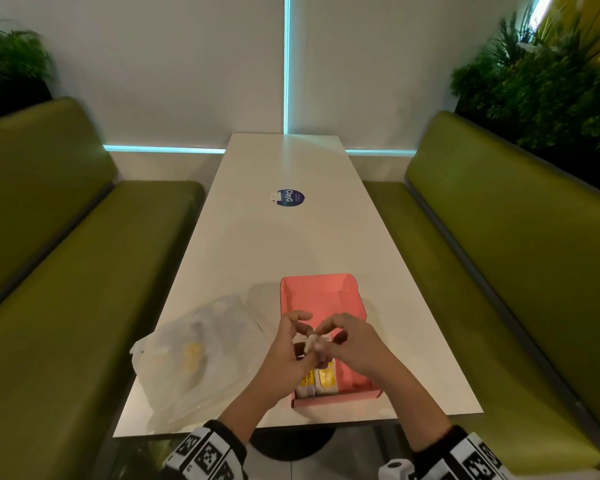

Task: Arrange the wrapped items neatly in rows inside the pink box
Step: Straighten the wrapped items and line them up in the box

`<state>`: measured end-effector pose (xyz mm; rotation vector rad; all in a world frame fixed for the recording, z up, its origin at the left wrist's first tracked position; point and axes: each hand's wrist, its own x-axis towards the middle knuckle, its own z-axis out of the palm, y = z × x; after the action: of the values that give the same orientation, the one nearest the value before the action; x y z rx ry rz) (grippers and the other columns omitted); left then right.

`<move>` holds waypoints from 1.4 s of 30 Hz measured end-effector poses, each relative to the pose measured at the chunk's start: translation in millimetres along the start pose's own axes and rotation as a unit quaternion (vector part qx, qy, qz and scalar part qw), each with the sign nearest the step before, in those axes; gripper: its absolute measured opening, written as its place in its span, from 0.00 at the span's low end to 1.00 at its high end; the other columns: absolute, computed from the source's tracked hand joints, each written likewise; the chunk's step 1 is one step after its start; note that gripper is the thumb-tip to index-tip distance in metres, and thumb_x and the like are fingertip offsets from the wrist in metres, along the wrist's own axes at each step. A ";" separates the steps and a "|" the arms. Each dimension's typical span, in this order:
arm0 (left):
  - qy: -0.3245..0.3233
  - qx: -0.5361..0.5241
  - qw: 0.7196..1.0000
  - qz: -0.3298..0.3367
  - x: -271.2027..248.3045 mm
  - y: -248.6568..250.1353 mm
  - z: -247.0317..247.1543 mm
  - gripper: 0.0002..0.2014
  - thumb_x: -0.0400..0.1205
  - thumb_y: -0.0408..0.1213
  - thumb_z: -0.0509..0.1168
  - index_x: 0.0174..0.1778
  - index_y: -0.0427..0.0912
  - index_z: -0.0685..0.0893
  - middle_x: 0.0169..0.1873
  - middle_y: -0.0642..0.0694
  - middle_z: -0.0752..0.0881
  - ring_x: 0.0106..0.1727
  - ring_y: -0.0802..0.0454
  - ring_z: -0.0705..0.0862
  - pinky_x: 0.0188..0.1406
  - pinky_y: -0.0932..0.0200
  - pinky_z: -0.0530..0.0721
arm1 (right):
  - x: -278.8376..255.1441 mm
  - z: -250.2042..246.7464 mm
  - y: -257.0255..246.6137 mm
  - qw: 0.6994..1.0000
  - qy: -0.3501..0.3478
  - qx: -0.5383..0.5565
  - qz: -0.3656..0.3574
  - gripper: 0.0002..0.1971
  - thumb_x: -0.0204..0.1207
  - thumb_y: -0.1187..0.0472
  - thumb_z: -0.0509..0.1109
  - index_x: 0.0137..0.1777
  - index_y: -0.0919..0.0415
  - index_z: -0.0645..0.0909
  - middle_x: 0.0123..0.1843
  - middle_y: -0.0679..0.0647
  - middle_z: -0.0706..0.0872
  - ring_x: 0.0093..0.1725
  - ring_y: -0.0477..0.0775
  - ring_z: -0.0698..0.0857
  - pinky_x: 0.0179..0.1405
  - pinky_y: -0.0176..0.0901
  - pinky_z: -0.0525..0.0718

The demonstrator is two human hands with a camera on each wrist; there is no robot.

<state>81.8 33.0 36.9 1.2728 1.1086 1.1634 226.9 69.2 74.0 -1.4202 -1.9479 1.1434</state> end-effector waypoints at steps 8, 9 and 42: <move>0.046 0.075 0.995 -0.035 -1.4 -3.3 -10.3 0.23 0.77 0.31 0.71 0.60 0.53 0.68 0.54 0.50 0.74 0.42 0.48 0.86 0.40 0.52 0.89 | 5.9 -12.6 -8.2 0.970 0.240 0.027 -0.022 0.10 0.70 0.65 0.77 0.34 0.52 0.79 0.40 0.46 0.81 0.36 0.43 0.80 0.37 0.29 0.74; 0.068 0.103 0.992 -0.038 -1.4 -5.1 -13.2 0.23 0.77 0.33 0.72 0.60 0.54 0.69 0.55 0.51 0.75 0.44 0.48 0.85 0.41 0.50 0.89 | 5.6 -16.3 -10.6 0.955 0.294 0.001 -0.038 0.11 0.69 0.63 0.78 0.33 0.50 0.79 0.40 0.45 0.79 0.35 0.41 0.78 0.37 0.30 0.73; 0.109 -0.006 0.994 0.018 5.4 12.5 -11.8 0.05 0.75 0.35 0.72 0.43 0.43 0.92 0.36 0.48 0.91 0.41 0.52 0.87 0.43 0.62 0.83 | -2.4 -16.8 -9.6 0.996 0.062 0.039 -0.055 0.01 0.69 0.63 0.77 0.38 0.59 0.88 0.49 0.46 0.85 0.38 0.44 0.83 0.39 0.33 0.81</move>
<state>70.4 39.2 49.4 1.1813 1.2379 1.3592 235.4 71.7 91.3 -1.2947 -1.8512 1.0431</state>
